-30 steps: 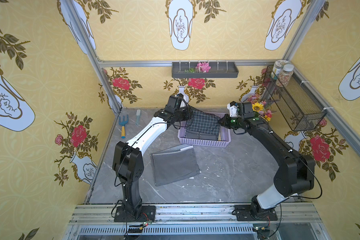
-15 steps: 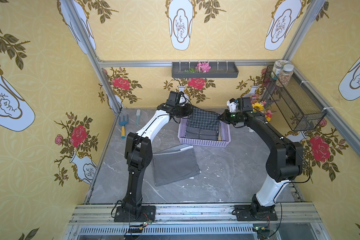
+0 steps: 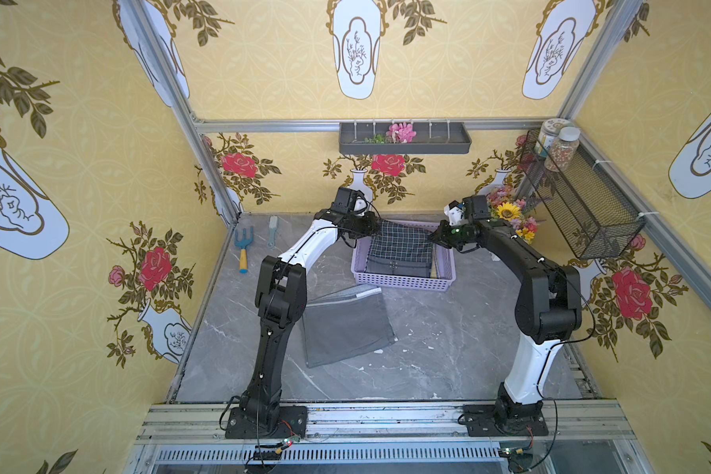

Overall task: Put the folded pillowcase in the basket
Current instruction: Place the pillowcase in the basket.

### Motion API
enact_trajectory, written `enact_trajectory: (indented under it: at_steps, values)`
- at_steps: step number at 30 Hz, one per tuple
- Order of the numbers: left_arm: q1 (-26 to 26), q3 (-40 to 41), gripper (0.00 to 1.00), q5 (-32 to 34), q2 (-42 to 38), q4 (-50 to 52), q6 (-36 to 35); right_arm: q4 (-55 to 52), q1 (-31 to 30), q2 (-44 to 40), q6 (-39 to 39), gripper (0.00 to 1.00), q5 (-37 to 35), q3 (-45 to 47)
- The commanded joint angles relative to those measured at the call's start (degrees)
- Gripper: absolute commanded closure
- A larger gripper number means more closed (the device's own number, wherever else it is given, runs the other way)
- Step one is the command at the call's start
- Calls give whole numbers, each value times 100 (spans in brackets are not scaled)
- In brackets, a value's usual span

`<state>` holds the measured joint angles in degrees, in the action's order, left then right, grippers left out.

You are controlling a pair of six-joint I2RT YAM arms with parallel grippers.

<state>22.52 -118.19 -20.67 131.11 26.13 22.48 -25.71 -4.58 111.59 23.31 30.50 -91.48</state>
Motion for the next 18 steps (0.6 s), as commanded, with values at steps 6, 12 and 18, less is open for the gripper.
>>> enact_trajectory:
  at_steps: [6, 12, 18]
  values:
    - [-90, -262, 100, -82, 331, -111, -5, -3, 87, 302, -87, 100, -49, -262]
    - [-90, -429, 100, -148, 530, -77, 34, -14, 106, 458, -90, 100, -18, -353]
    - [-90, -255, 100, -175, 537, -12, 38, -7, 109, 475, -100, 100, -1, -218]
